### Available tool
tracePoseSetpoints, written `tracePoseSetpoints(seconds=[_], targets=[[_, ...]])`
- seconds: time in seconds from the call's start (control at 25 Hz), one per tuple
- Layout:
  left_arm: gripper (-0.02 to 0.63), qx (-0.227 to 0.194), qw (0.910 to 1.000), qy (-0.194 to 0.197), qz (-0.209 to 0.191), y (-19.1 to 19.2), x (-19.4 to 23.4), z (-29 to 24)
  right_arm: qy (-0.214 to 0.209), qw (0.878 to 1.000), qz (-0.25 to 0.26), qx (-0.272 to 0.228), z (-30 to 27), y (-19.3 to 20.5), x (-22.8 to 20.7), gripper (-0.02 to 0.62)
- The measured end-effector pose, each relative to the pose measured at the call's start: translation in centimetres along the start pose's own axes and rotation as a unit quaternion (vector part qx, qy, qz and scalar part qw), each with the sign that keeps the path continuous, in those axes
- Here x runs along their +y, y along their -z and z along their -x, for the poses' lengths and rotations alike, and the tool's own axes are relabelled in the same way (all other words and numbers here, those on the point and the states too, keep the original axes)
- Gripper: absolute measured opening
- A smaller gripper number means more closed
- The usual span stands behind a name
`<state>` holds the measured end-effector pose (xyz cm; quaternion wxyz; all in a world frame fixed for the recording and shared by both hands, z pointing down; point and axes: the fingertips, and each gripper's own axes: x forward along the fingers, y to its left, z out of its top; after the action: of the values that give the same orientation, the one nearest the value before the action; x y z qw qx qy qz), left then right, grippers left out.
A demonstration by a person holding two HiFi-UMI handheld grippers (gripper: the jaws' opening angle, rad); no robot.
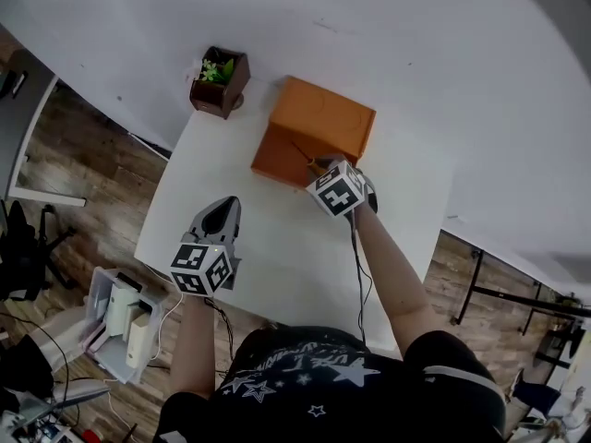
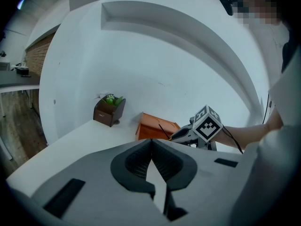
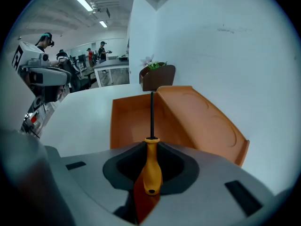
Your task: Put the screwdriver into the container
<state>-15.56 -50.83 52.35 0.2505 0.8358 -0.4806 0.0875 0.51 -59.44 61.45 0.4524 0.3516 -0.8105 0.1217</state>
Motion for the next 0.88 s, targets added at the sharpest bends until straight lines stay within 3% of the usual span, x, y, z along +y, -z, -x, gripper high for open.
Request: tracePoseSetpoints(seconds=[0.2,0.88], targets=[[0.02,0.006,1.0,-0.003,0.006,0.6,0.6,-0.2,0.002,1.0,-0.002,0.016,-1.2,0.0,0.1,0.087],[0.02,0.013,0.9999,0.001,0.01,1.5,0.7,0.6,0.01,1.0,-0.019,-0.005,-1.7,-0.9,-0.2,0.087]])
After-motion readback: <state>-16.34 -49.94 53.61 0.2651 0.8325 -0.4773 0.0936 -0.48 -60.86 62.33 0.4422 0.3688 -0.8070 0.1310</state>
